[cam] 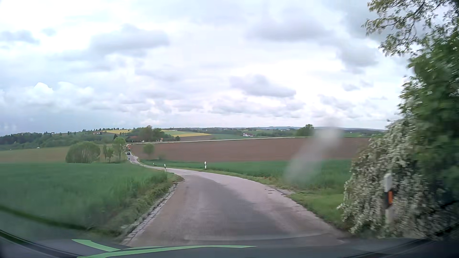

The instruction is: Follow the waypoints while adhering to traffic rules and regulations

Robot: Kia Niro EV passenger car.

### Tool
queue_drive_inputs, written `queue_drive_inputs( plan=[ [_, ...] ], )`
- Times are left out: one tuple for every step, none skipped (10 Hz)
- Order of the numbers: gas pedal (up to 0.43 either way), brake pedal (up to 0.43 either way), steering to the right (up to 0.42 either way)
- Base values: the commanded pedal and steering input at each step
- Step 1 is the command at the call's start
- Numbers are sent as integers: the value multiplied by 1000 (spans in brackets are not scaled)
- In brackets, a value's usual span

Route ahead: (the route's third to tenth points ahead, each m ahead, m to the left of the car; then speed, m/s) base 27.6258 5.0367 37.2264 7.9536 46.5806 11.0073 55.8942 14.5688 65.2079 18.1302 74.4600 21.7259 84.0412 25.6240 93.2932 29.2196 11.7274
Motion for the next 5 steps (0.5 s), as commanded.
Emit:
queue_drive_inputs(
  plan=[
    [0, 0, -20],
    [0, 0, -25],
    [0, 0, -29],
    [0, 0, -33],
    [0, 0, -35]
  ],
)
